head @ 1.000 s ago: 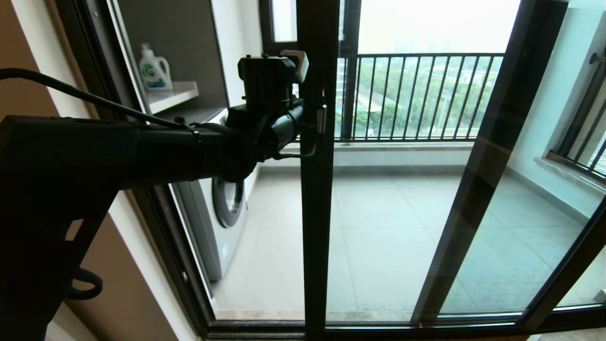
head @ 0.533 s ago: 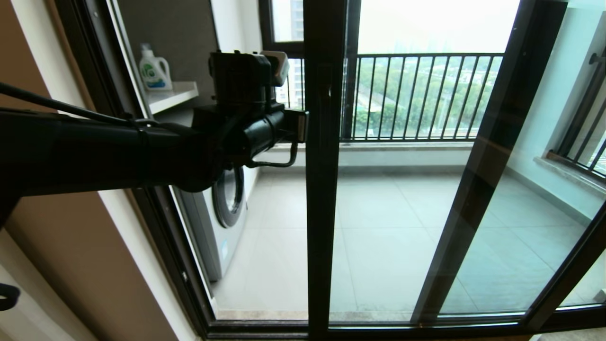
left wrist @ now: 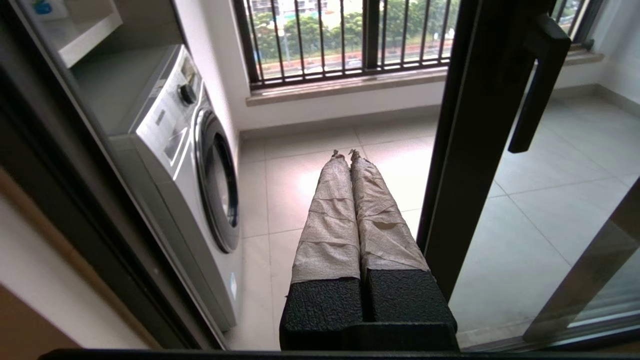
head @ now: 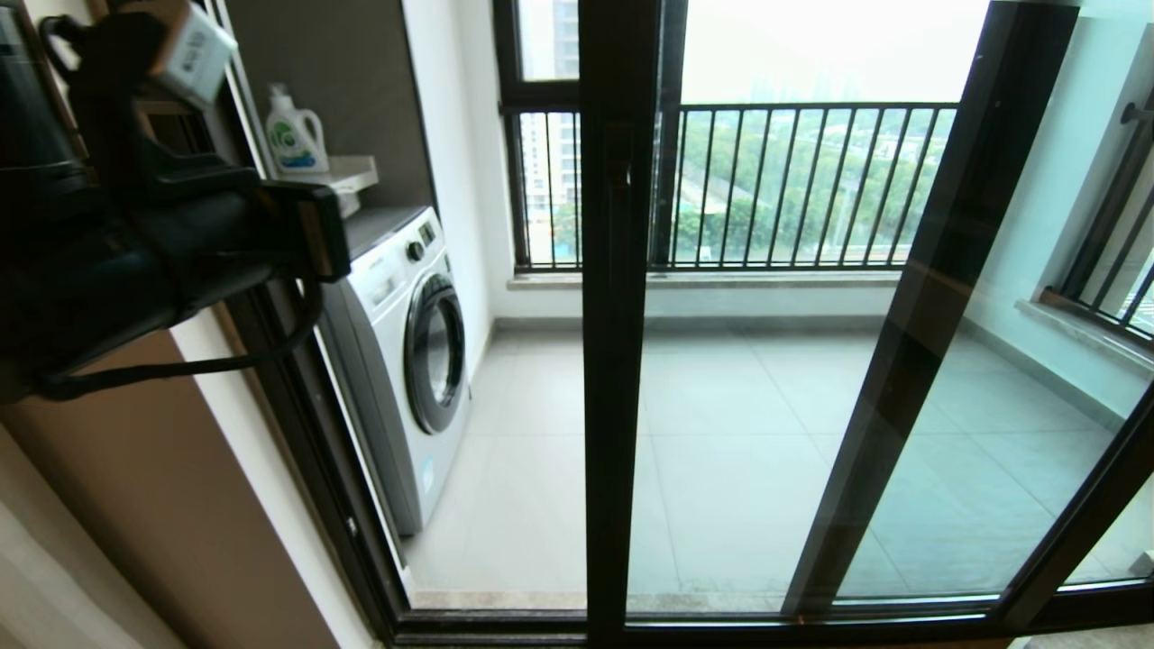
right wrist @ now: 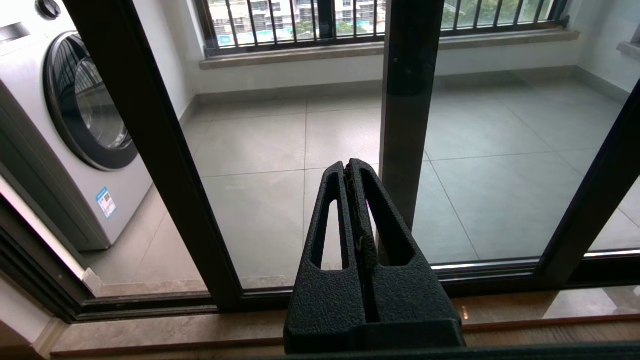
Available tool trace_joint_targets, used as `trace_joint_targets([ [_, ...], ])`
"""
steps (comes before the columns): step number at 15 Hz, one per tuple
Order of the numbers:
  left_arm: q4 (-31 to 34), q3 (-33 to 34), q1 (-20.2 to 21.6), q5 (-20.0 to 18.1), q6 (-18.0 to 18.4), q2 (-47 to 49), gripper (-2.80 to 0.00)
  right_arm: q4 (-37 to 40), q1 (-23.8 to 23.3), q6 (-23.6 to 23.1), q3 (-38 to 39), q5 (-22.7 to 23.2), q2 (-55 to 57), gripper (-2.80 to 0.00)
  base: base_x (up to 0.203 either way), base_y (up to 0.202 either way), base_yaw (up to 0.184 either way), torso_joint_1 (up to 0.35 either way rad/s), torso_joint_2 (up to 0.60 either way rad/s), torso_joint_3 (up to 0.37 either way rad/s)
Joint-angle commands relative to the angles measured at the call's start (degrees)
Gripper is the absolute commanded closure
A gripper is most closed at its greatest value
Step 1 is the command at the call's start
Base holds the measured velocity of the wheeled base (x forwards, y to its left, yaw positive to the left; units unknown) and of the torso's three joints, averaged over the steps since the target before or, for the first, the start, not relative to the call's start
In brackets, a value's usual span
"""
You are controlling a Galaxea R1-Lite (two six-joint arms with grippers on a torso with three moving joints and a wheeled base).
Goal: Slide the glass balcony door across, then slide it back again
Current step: Open the slid door
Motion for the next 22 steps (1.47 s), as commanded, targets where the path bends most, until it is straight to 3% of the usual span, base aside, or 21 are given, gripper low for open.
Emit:
trace_joint_targets([
  [1, 0.58, 10.02, 4.67, 0.17, 0.93, -18.23, 0.0, -0.03, 0.0, 0.01, 0.7, 0.0, 0.05, 0.0, 0.0, 0.0, 0.0, 0.0, 0.0, 0.0],
  [5, 6.51, 22.16, 12.96, 0.12, 3.35, -40.52, 0.0, -0.03, 0.0, 0.01, 0.7, 0.0, 0.05, 0.0, 0.0, 0.0, 0.0, 0.0, 0.0, 0.0],
  [8, 17.89, 24.85, 17.8, 0.31, 4.57, -56.68, 0.0, -0.03, 0.0, 0.01, 0.7, 0.0, 0.05, 0.0, 0.0, 0.0, 0.0, 0.0, 0.0, 0.0],
  [11, 21.98, 25.47, 20.94, 6.95, 6.11, -61.18, 0.0, -0.03, 0.0, 0.01, 0.7, 0.0, 0.05, 0.0, 0.0, 0.0, 0.0, 0.0, 0.0, 0.0],
  [13, 22.98, 25.0, 24.33, 5.99, 8.96, -61.18, 0.0, -0.03, 0.0, 0.01, 0.7, 0.0, 0.05, 0.0, 0.0, 0.0, 0.0, 0.0, 0.0, 0.0],
  [14, 23.29, 24.75, 27.23, 4.24, 11.35, -61.61, 0.0, -0.03, 0.0, 0.01, 0.7, 0.0, 0.05, 0.0, 0.0, 0.0, 0.0, 0.0, 0.0, 0.0],
  [16, 23.33, 26.64, 28.96, -2.31, 12.68, -65.03, 0.0, -0.03, 0.0, 0.01, 0.7, 0.0, 0.05, 0.0, 0.0, 0.0, 0.0, 0.0, 0.0, 0.0],
  [18, 24.01, 29.8, 28.21, -4.99, 11.22, -68.43, 0.0, -0.03, 0.0, 0.01, 0.7, 0.0, 0.05, 0.0, 0.0, 0.0, 0.0, 0.0, 0.0, 0.0],
  [22, 29.07, 38.89, 27.33, -18.98, 6.99, -75.94, 0.0, -0.03, 0.0, 0.01, 0.7, 0.0, 0.05, 0.0, 0.0, 0.0, 0.0, 0.0, 0.0, 0.0],
])
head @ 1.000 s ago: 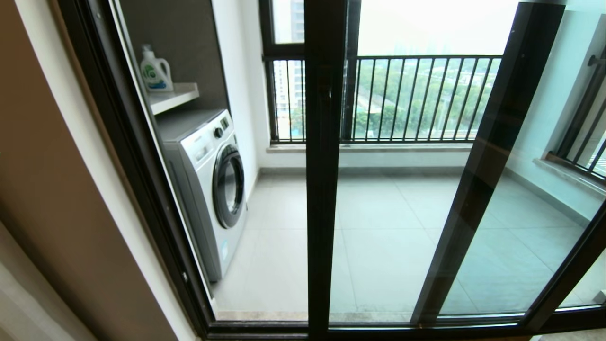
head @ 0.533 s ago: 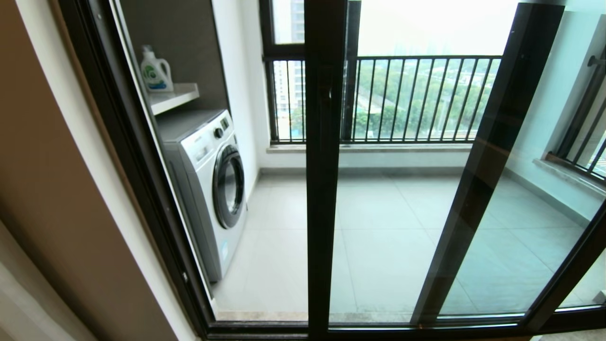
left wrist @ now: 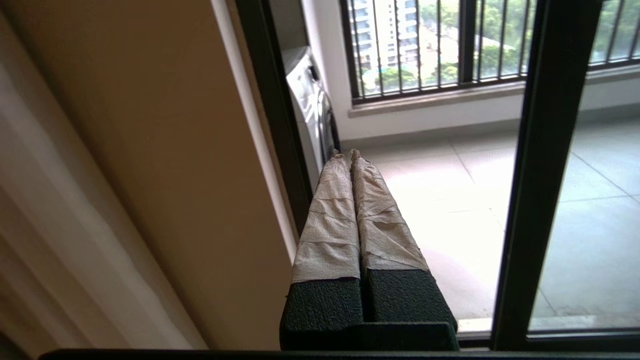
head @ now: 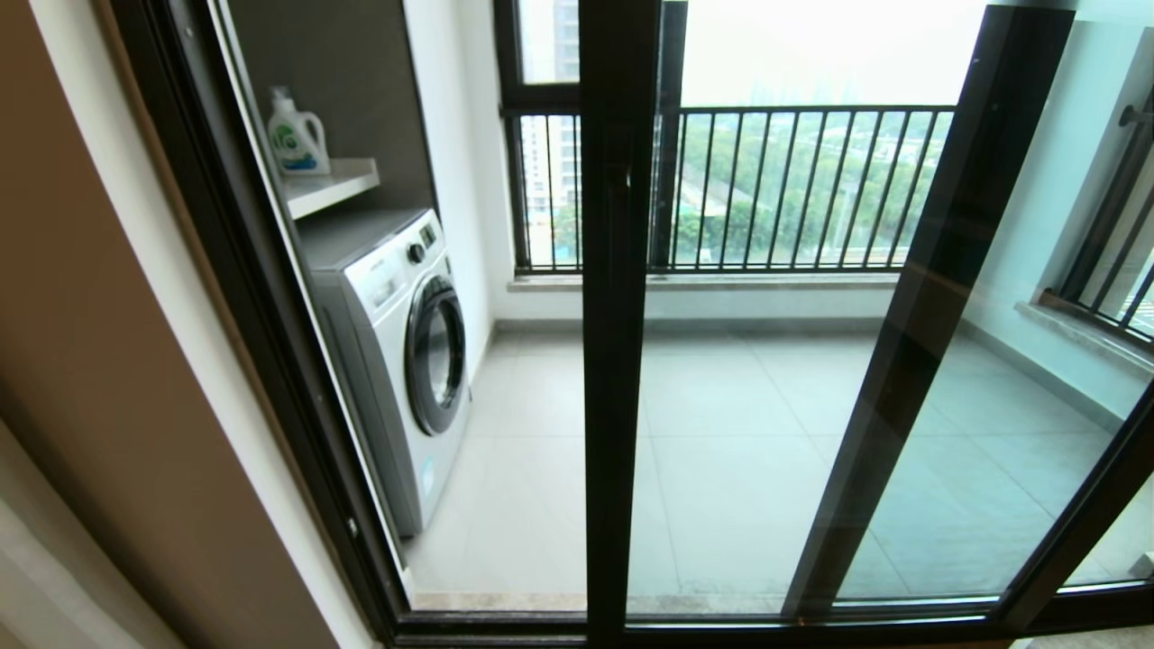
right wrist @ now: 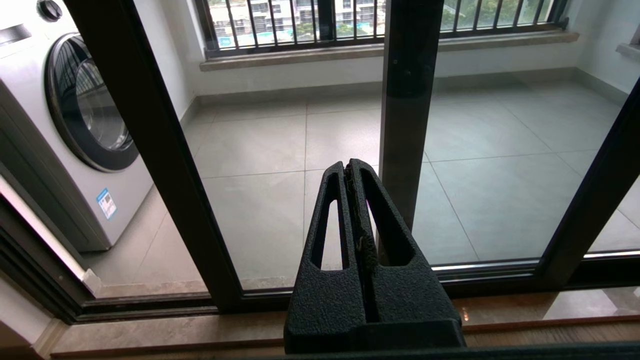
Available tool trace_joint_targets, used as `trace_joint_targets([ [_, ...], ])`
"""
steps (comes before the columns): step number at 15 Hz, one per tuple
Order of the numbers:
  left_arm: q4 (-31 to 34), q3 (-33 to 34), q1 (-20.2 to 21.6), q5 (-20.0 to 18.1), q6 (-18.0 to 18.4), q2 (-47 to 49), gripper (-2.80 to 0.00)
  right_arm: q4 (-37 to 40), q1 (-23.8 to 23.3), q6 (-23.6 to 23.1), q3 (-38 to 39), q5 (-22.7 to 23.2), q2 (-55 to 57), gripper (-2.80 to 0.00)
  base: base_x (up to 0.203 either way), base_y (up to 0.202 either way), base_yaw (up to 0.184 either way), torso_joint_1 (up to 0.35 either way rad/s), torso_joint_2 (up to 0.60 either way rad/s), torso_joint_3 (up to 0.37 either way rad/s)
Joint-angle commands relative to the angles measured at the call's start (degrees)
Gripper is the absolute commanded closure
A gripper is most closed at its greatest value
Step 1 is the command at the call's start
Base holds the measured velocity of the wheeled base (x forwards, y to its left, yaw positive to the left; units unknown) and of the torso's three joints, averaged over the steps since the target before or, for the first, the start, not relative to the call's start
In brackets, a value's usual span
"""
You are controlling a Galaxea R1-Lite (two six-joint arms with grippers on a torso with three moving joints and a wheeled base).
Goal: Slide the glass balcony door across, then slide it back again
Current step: Open the slid door
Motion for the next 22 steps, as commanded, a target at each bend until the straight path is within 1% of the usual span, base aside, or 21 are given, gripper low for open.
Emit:
trace_joint_targets([
  [1, 1.52, 6.39, -0.22, -5.61, -1.53, -5.56, 0.0, -0.03, 0.0, 0.02, 0.7, 0.0, 0.05, 0.0, 0.0, 0.0, 0.0, 0.0, 0.0, 0.0],
  [3, 0.85, 12.67, -0.3, -6.47, -2.49, -5.73, 0.0, -0.03, 0.0, 0.02, 0.7, 0.0, 0.05, 0.0, 0.0, 0.0, 0.0, 0.0, 0.0, 0.0],
  [4, -0.67, 15.77, -0.29, -6.62, -2.26, -5.76, 0.0, -0.03, 0.0, 0.02, 0.7, 0.0, 0.05, 0.0, 0.0, 0.0, 0.0, 0.0, 0.0, 0.0],
  [5, -4.01, 19.51, -0.29, -6.58, -1.56, -5.77, 0.0, -0.03, 0.0, 0.02, 0.7, 0.0, 0.05, 0.0, 0.0, 0.0, 0.0, 0.0, 0.0, 0.0],
  [6, -9.7, 22.38, -0.28, -5.44, -1.01, -5.77, 0.0, -0.03, 0.0, 0.02, 0.7, 0.0, 0.05, 0.0, 0.0, 0.0, 0.0, 0.0, 0.0, 0.0],
  [7, -12.44, 23.88, -0.28, -4.51, -0.65, -5.77, 0.0, -0.03, 0.0, 0.02, 0.7, 0.0, 0.05, 0.0, 0.0, 0.0, 0.0, 0.0, 0.0, 0.0],
  [8, -10.64, 23.92, -0.28, -3.85, -0.45, -5.78, 0.0, -0.03, 0.0, 0.02, 0.7, 0.0, 0.05, 0.0, 0.0, 0.0, 0.0, 0.0, 0.0, 0.0],
  [9, -7.98, 23.95, -0.28, -3.08, -1.9, -5.78, 0.0, -0.03, 0.0, 0.02, 0.7, 0.0, 0.05, 0.0, 0.0, 0.0, 0.0, 0.0, 0.0, 0.0],
  [10, -8.05, 23.97, -0.3, -2.84, -4.95, -5.76, 0.0, -0.03, 0.0, 0.02, 0.7, 0.0, 0.05, 0.0, 0.0, 0.0, 0.0, 0.0, 0.0, 0.0],
  [11, -8.09, 23.93, -0.35, -2.48, -6.61, -5.78, 0.0, -0.03, 0.0, 0.02, 0.7, 0.0, 0.05, 0.0, 0.0, 0.0, 0.0, 0.0, 0.0, 0.0],
  [13, -8.17, 23.93, -0.3, -2.16, -5.39, -5.76, 0.0, -0.03, 0.0, 0.02, 0.7, 0.0, 0.05, 0.0, 0.0, 0.0, 0.0, 0.0, 0.0, 0.0],
  [14, -8.24, 23.93, -0.28, -2.07, -5.66, -5.77, 0.0, -0.03, 0.0, 0.02, 0.7, 0.0, 0.05, 0.0, 0.0, 0.0, 0.0, 0.0, 0.0, 0.0],
  [16, -8.35, 23.93, -0.36, -1.84, -8.19, -5.74, 0.0, -0.03, 0.0, 0.11, 0.7, 0.0, 0.05, 0.0, 0.0, 0.0, 0.0, 0.0, 0.0, 0.0],
  [19, -8.35, 23.96, -0.36, -1.81, -8.36, -5.78, 0.0, -0.28, -0.03, 0.04, 0.55, -0.21, 0.05, 0.0, 0.0, 0.0, 0.0, 0.0, 0.0, 0.0],
  [20, -8.35, 23.94, -0.36, -1.6, -8.36, -5.78, 0.0, -0.22, -0.03, -0.38, -1.46, -0.4, 0.33, 0.0, 0.0, 0.0, 0.0, 0.0, 0.0, 0.0],
  [22, -8.35, 23.94, -0.36, -1.35, -8.47, -5.78, 0.0, 1.18, 0.02, 0.3, -9.68, -0.41, 5.42, 0.0, 0.0, 0.0, 0.0, 0.0, 0.0, 0.0],
])
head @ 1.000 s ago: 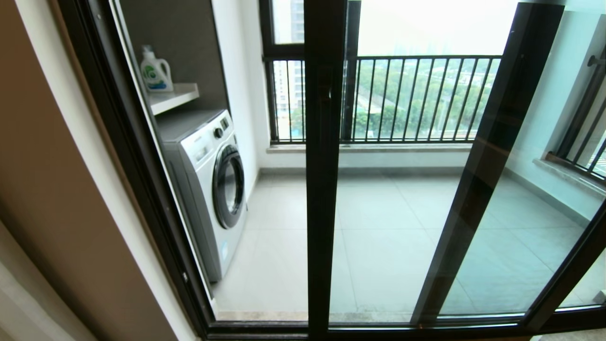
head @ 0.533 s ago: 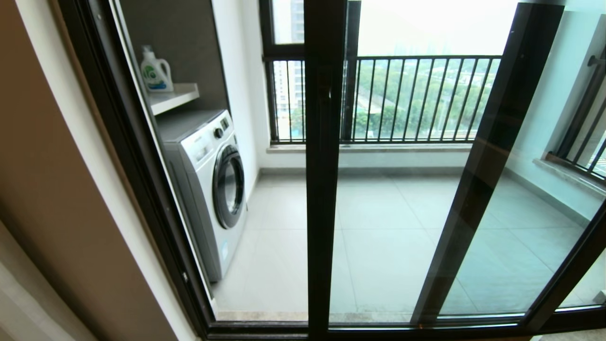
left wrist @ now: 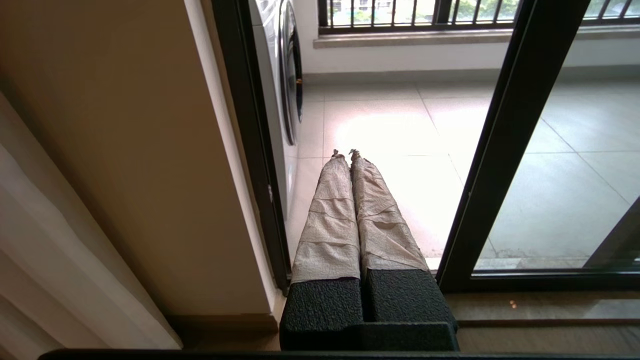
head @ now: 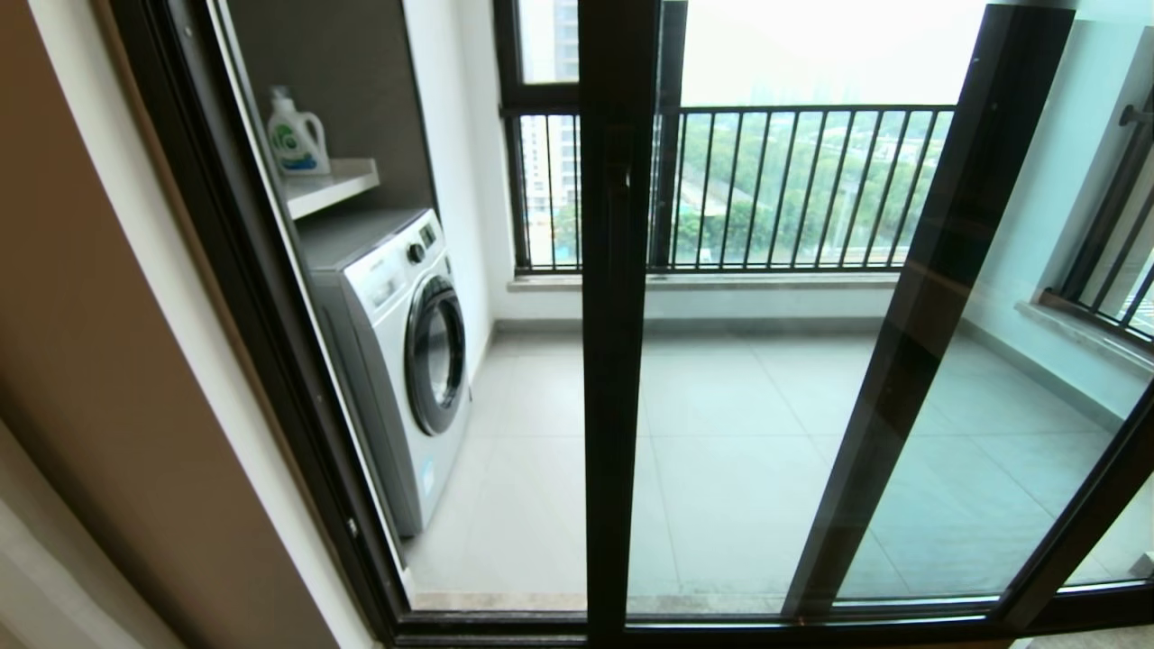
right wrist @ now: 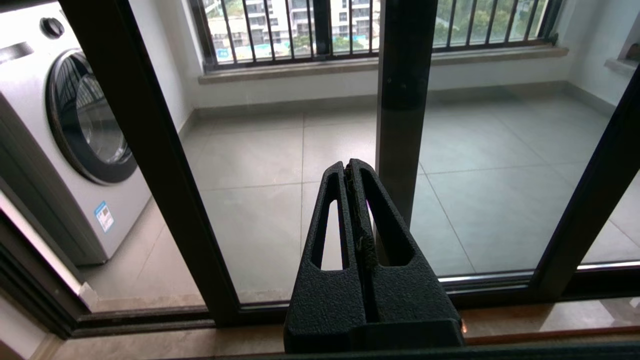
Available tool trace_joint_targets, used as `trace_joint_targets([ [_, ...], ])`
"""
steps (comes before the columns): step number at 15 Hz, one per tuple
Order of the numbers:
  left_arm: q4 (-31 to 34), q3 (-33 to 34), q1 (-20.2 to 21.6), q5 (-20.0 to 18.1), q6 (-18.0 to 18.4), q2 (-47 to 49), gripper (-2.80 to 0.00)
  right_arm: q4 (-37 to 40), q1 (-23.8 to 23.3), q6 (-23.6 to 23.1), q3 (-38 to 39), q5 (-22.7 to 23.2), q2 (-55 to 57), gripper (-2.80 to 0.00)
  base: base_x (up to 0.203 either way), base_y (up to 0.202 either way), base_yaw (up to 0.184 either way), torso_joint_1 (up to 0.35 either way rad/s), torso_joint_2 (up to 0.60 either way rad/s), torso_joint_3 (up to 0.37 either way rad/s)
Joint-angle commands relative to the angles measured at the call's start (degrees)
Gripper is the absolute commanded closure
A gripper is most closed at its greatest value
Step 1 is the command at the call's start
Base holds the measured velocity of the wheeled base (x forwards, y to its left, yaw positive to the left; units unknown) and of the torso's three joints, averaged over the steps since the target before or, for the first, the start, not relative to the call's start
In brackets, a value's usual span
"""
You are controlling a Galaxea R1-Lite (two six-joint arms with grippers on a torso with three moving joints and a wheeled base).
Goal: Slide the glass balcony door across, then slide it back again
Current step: Open the slid door
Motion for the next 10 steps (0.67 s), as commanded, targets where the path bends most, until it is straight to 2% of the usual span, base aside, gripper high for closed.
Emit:
trace_joint_targets([
  [1, 0.02, 0.0, -0.01, 0.25, -0.15, 0.11, 0.0, 1.08, 0.04, 1.37, -10.12, 0.31, 9.55, 0.0, 0.0, 0.0, 0.0, 0.0, 0.0, 0.0],
  [4, 0.02, 0.0, -0.01, 0.25, -0.21, 0.11, 0.0, 1.85, 0.02, 2.14, -27.84, 5.22, 27.79, 0.0, 0.0, 0.0, 0.0, 0.0, 0.0, 0.0],
  [7, -0.03, 0.01, 0.04, 0.3, -0.04, 0.11, 0.0, 2.0, 1.6, -2.07, -40.66, 10.24, 45.81, 0.0, 0.0, 0.0, 0.0, 0.0, 0.0, 0.0],
  [8, -0.07, 0.0, -0.01, 0.34, 0.05, 0.13, 0.0, 1.8, 4.21, -3.27, -44.09, 9.97, 51.64, 0.0, 0.0, 0.0, 0.0, 0.0, 0.0, 0.0],
  [10, -0.07, 0.07, -0.01, 0.34, 0.05, 0.11, 0.0, -0.84, 10.98, -4.44, -48.75, 5.05, 63.09, 0.0, 0.0, 0.0, 0.0, 0.0, 0.0, 0.0],
])
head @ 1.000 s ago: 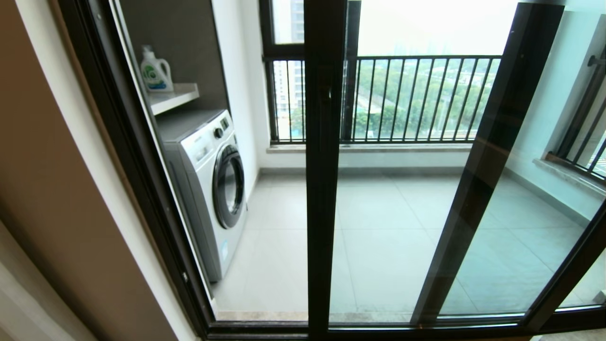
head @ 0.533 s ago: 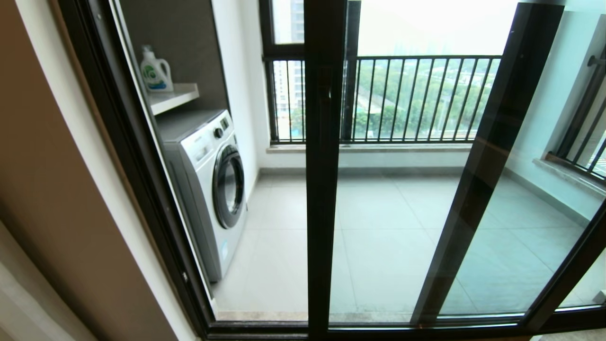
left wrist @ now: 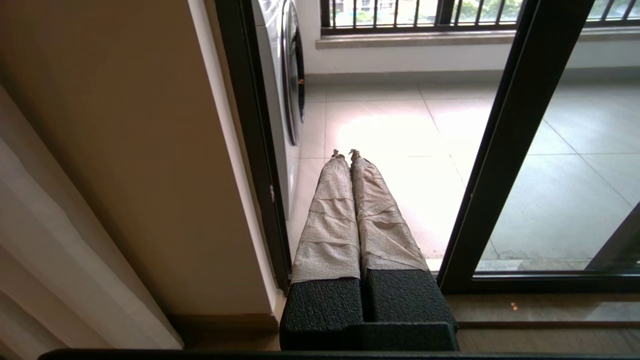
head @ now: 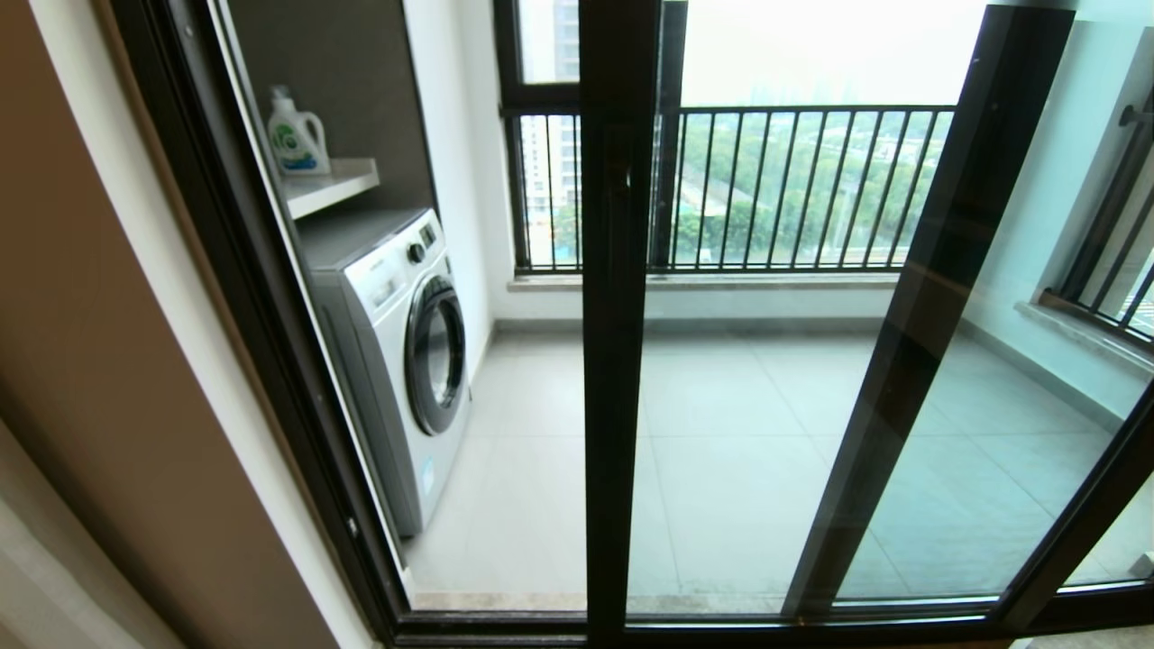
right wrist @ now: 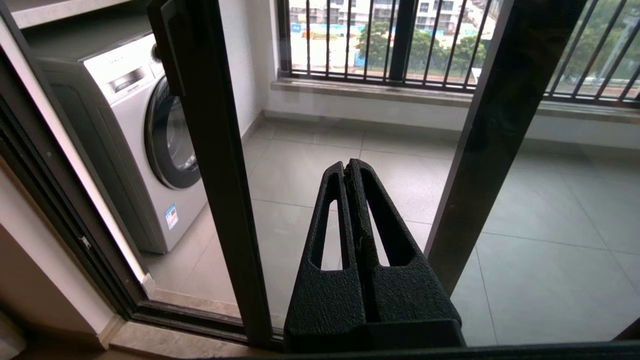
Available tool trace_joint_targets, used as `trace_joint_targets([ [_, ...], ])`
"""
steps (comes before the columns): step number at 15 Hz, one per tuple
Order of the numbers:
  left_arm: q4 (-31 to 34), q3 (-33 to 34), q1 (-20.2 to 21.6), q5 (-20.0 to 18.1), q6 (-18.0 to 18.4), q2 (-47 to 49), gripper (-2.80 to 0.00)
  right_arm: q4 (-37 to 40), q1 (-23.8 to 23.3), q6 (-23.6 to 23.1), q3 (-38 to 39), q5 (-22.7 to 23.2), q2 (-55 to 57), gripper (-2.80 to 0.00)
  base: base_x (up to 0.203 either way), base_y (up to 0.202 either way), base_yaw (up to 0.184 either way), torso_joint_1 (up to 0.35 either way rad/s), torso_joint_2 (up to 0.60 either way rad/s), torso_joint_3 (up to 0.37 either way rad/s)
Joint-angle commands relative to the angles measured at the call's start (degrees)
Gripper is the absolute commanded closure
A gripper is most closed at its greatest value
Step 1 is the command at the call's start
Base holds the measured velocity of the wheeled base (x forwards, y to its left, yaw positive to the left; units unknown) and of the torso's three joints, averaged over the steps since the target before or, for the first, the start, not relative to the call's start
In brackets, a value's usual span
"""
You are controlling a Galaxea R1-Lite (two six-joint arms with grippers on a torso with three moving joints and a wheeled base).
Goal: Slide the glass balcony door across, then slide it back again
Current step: Open the slid door
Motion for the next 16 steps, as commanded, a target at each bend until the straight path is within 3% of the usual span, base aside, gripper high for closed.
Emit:
trace_joint_targets([
  [1, 0.03, 0.0, 0.09, 0.0, 0.06, 0.12, 0.0, -5.58, 8.02, -0.53, -5.42, -5.56, 20.88, 0.0, 0.0, 0.0, 0.0, 0.0, 0.0, 0.0],
  [4, 0.08, 0.0, 0.05, -0.33, 1.61, 0.11, 0.0, -17.08, 19.88, -0.63, -13.58, -17.06, 36.95, 0.0, 0.0, 0.0, 0.0, 0.0, 0.0, 0.0],
  [8, 0.08, 0.04, 0.01, 0.0, 0.72, 0.11, 0.0, -21.37, 31.74, -0.07, -31.68, -26.57, 53.34, 0.0, 0.0, 0.0, 0.0, 0.0, 0.0, 0.0],
  [12, -0.01, 0.0, 0.01, 1.14, -1.36, 0.11, 0.0, -17.5, 36.54, -0.09, -46.43, -28.95, 63.44, 0.0, 0.0, 0.0, 0.0, 0.0, 0.0, 0.0],
  [16, 0.08, 0.0, 0.01, 1.23, -1.55, 0.11, 0.0, -15.97, 36.22, -0.16, -59.81, -29.54, 75.32, 0.0, 0.0, 0.0, 0.0, 0.0, 0.0, 0.0],
])
